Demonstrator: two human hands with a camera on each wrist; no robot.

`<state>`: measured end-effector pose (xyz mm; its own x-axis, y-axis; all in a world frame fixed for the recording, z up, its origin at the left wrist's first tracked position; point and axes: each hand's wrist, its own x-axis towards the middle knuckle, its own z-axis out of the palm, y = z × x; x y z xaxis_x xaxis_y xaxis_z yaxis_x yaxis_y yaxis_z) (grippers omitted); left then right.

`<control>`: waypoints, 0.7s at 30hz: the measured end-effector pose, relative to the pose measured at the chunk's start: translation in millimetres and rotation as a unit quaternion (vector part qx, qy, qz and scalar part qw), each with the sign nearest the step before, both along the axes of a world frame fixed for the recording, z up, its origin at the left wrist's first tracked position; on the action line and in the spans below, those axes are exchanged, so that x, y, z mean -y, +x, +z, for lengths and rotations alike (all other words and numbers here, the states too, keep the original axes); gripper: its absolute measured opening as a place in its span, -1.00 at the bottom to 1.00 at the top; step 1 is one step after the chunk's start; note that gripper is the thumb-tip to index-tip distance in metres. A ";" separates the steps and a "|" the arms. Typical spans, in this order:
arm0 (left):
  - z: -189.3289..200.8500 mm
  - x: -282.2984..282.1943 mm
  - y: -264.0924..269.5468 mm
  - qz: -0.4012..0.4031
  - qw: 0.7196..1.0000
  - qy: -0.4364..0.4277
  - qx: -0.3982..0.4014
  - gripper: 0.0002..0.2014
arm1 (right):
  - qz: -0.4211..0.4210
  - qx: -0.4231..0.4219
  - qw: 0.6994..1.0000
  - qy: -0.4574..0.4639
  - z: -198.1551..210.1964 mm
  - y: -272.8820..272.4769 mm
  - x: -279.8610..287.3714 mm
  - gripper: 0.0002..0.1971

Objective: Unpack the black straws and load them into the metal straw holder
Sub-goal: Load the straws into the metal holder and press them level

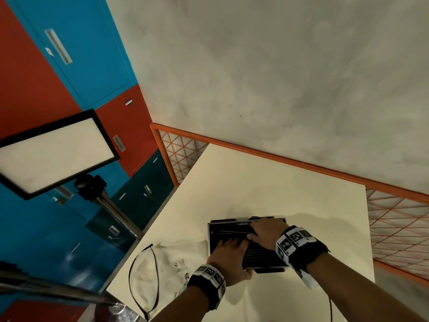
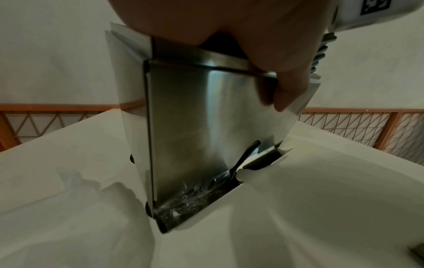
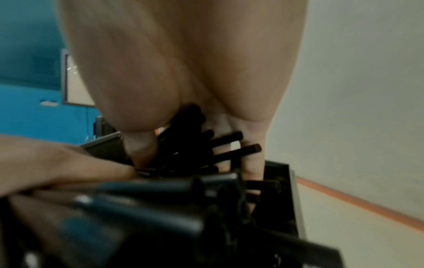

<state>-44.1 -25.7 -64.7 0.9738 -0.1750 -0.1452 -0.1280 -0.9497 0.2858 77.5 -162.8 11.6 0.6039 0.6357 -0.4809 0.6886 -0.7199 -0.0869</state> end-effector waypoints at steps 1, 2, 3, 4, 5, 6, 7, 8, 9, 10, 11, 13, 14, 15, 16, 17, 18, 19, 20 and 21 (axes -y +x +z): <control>-0.1 0.4 0.4 0.001 1.000 0.000 -0.004 -0.19 | -0.005 -0.027 1.000 0.007 0.7 2.6 1.6 -0.55; -0.2 0.4 0.8 0.003 1.000 -0.001 -0.004 -0.19 | -0.004 -0.048 0.999 0.010 0.8 4.2 3.0 -0.55; 0.2 0.5 1.0 0.004 1.000 -0.003 -0.002 -0.22 | 0.002 -0.056 0.998 0.008 -0.3 5.3 4.0 -0.59; 0.6 1.3 1.0 0.004 1.000 -0.004 0.001 -0.25 | 0.006 -0.057 0.998 0.007 -1.4 5.4 5.7 -0.65; 1.0 1.7 0.5 0.005 1.000 -0.003 0.002 -0.28 | 0.010 -0.056 0.998 0.006 -3.2 5.1 6.8 -0.69; 0.8 1.8 -0.1 0.006 1.000 -0.003 0.002 -0.30 | 0.007 -0.057 0.998 0.004 -4.9 4.5 7.7 -0.69; -0.1 2.4 -1.2 0.007 1.000 -0.002 0.003 -0.31 | 0.006 -0.056 0.998 0.005 -6.4 3.6 8.6 -0.67; -1.0 2.3 -2.0 0.008 1.000 0.000 0.006 -0.32 | 0.007 -0.054 0.998 0.006 -7.0 3.1 8.5 -0.65; -1.4 2.5 -3.0 0.007 1.000 0.002 0.011 -0.33 | 0.010 -0.050 0.999 0.007 -7.9 2.4 9.1 -0.64; -1.6 2.4 -3.7 0.006 1.000 0.003 0.016 -0.33 | 0.012 -0.041 0.999 0.009 -9.6 1.6 9.5 -0.63; -1.6 2.7 -4.4 0.005 1.000 0.006 0.018 -0.33 | 0.013 -0.030 0.999 0.012 -13.0 0.6 10.7 -0.62; -2.6 3.7 -6.4 0.002 1.000 0.018 0.023 -0.33 | -0.002 -0.012 0.999 0.033 -20.6 -3.3 13.7 -0.61; -3.7 4.4 -7.7 0.000 0.999 0.024 0.029 -0.34 | -0.018 -0.010 0.999 0.044 -24.5 -4.8 15.2 -0.62; -4.3 5.0 -9.1 -0.001 0.999 0.028 0.035 -0.34 | -0.034 -0.012 0.998 0.051 -28.5 -5.4 16.0 -0.63; -4.9 5.8 -10.5 -0.001 0.999 0.031 0.039 -0.34 | -0.049 -0.018 0.997 0.052 -32.6 -5.5 16.8 -0.62; -4.9 6.5 -11.4 0.002 0.999 0.032 0.039 -0.34 | -0.059 -0.027 0.997 0.053 -36.3 -4.4 17.3 -0.59; -5.0 7.2 -11.8 0.004 0.999 0.032 0.036 -0.33 | -0.065 -0.040 0.996 0.053 -38.1 -3.1 17.7 -0.56; -4.6 8.0 -11.7 0.007 0.999 0.033 0.032 -0.32 | -0.068 -0.055 0.995 0.057 -40.2 -1.8 18.8 -0.53; -3.8 8.2 -10.5 0.011 0.999 0.032 0.028 -0.31 | -0.071 -0.069 0.993 0.061 -40.3 -0.8 19.9 -0.51; -2.4 8.0 -8.8 0.016 0.999 0.029 0.020 -0.29 | -0.073 -0.078 0.992 0.067 -40.7 0.6 20.6 -0.49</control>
<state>-53.0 -33.6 -67.1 0.9840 -0.1368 -0.1144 -0.1085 -0.9683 0.2252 78.1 -183.4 -29.1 0.6199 0.6109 -0.4925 0.5483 -0.7862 -0.2850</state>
